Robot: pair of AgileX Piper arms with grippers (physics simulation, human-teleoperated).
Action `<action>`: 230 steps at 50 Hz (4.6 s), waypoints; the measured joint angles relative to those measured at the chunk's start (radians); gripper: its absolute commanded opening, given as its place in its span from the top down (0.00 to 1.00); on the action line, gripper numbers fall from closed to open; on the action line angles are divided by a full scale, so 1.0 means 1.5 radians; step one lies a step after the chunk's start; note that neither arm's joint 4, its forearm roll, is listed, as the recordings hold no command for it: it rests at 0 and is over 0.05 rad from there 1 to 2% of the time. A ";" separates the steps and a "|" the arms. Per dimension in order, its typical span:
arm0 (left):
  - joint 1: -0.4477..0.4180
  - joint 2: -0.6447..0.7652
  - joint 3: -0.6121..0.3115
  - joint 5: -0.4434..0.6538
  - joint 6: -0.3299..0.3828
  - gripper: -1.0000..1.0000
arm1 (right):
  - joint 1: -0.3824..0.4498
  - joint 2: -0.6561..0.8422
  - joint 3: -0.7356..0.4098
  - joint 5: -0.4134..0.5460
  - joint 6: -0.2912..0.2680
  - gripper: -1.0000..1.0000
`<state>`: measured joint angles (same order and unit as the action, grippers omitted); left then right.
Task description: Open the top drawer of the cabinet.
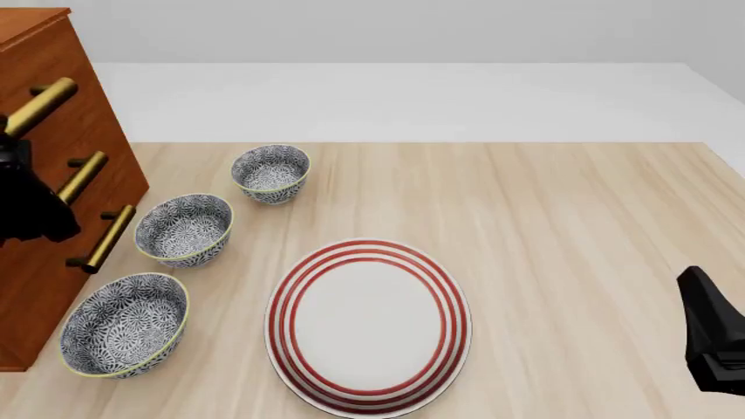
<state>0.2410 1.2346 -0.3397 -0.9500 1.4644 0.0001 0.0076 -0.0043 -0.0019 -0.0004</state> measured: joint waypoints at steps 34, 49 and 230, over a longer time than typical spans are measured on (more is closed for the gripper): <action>-0.024 -0.011 0.007 0.007 0.007 1.00 | 0.000 0.000 0.000 0.000 0.000 0.00; -0.042 -0.016 0.012 0.003 0.011 1.00 | 0.000 0.000 0.000 0.000 0.000 0.00; -0.118 -0.463 -0.136 0.460 -0.184 0.00 | 0.000 0.000 0.000 0.000 0.000 0.00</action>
<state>0.0635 0.5406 -0.5444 -0.2602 1.1890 0.0000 0.0076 -0.0043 -0.0019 -0.0003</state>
